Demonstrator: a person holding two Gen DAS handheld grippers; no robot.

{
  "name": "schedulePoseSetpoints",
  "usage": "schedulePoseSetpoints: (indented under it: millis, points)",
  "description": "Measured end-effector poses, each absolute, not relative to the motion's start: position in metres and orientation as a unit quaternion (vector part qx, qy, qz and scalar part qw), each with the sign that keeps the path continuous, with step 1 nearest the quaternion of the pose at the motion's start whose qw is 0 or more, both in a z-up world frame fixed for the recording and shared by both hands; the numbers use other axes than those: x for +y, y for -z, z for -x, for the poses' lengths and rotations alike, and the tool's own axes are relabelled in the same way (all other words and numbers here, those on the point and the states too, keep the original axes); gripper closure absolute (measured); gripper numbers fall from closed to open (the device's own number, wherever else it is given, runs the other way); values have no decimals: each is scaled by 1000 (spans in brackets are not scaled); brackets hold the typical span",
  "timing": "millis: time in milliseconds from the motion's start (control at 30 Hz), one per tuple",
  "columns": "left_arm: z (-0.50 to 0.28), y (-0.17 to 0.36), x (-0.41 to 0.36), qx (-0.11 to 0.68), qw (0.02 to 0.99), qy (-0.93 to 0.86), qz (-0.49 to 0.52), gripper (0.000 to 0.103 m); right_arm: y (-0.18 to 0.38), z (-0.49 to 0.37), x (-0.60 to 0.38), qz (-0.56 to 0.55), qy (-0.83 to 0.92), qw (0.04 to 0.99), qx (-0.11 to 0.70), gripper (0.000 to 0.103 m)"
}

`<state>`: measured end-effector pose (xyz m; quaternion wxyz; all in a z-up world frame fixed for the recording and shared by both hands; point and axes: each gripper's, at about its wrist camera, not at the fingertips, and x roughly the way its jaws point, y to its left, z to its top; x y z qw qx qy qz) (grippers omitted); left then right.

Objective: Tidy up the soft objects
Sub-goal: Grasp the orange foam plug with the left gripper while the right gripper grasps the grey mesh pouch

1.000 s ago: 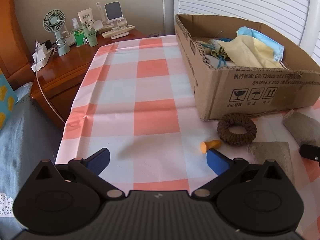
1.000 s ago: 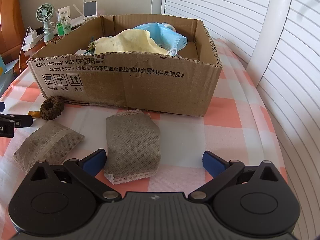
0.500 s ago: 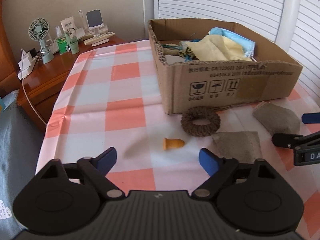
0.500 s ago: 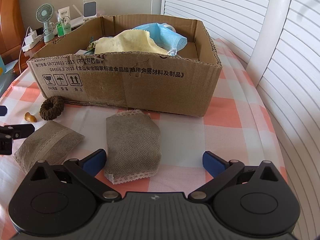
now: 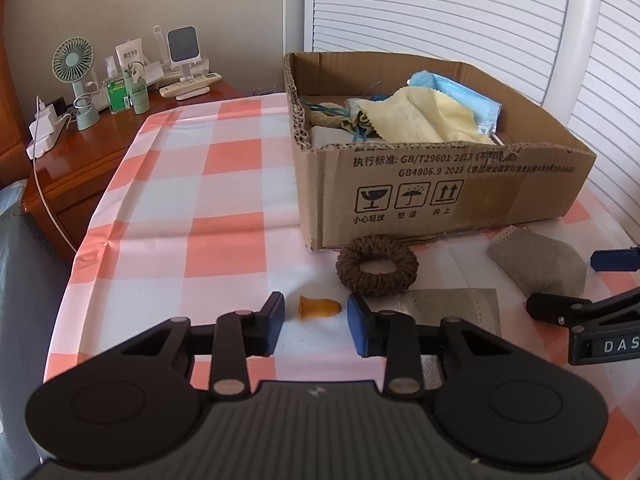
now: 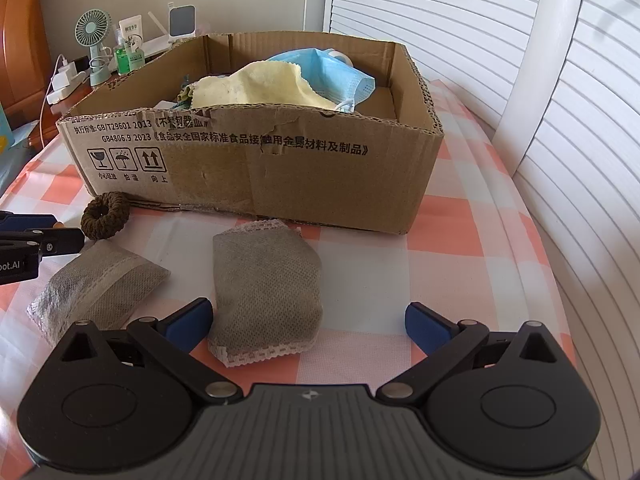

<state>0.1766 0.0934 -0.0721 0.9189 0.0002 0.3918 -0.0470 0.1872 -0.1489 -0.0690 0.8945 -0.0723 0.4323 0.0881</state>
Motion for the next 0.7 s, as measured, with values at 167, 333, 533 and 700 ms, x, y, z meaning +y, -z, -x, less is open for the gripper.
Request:
schedulePoseSetpoints:
  millis: [167, 333, 533, 700]
  points:
    - [-178, 72, 93, 391, 919, 44, 2, 79, 69, -187, -149, 72, -88, 895, 432, 0]
    - [-177, 72, 90, 390, 920, 47, -3, 82, 69, -186, -149, 74, -92, 895, 429, 0]
    - [-177, 72, 92, 390, 919, 50, 0, 82, 70, -186, -144, 84, -128, 892, 426, 0]
    - [-177, 72, 92, 391, 919, 50, 0, 82, 69, -185, -137, 91, -157, 892, 413, 12]
